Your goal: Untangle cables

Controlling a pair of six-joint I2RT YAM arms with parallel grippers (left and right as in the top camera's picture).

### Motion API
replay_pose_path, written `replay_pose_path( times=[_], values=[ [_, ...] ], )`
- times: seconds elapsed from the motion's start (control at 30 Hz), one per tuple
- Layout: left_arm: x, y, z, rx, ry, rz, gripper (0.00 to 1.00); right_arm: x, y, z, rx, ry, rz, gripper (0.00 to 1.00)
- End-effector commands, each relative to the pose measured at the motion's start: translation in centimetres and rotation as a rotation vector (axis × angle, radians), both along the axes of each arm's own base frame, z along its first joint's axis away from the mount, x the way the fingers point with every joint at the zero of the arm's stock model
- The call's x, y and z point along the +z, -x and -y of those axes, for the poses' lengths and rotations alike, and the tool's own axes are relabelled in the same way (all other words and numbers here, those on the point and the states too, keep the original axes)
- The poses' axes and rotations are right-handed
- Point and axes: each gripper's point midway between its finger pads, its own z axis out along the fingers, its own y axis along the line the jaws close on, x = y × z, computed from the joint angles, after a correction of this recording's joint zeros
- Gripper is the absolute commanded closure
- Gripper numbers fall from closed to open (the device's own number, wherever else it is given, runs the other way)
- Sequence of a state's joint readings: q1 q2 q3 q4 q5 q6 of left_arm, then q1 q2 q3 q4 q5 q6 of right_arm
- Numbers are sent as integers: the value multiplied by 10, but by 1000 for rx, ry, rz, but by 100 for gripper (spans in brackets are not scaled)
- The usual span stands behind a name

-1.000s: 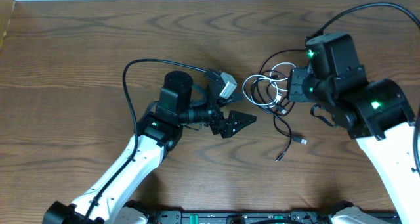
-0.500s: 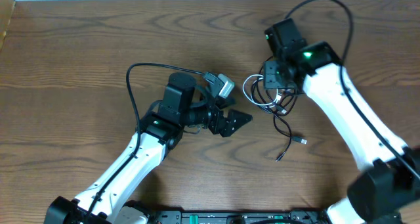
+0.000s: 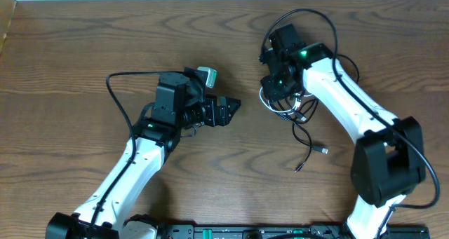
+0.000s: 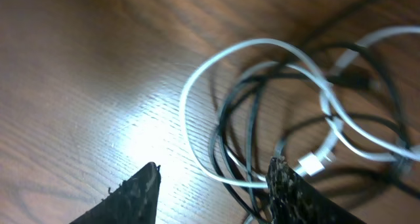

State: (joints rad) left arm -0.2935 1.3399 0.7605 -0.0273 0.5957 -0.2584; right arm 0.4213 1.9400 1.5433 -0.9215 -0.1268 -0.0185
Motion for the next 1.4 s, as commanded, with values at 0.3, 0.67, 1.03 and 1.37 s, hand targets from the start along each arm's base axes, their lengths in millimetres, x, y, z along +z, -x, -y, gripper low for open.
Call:
replay_pose_path(
  times=[0.3, 0.67, 1.03, 1.37],
  values=[
    [-8, 2, -6, 18, -9, -39, 14, -44, 11, -24, 154, -61, -113, 38],
    [-10, 4, -7, 18, -14, -55, 13, -72, 19, -33, 177, -39, -161, 36],
    [-18, 11, -9, 18, -27, -99, 13, -81, 10, -6, 27, 103, -146, 99],
    [-19, 12, -9, 18, -29, -107, 13, -42, -1, 14, -105, 177, -42, 99]
  ],
)
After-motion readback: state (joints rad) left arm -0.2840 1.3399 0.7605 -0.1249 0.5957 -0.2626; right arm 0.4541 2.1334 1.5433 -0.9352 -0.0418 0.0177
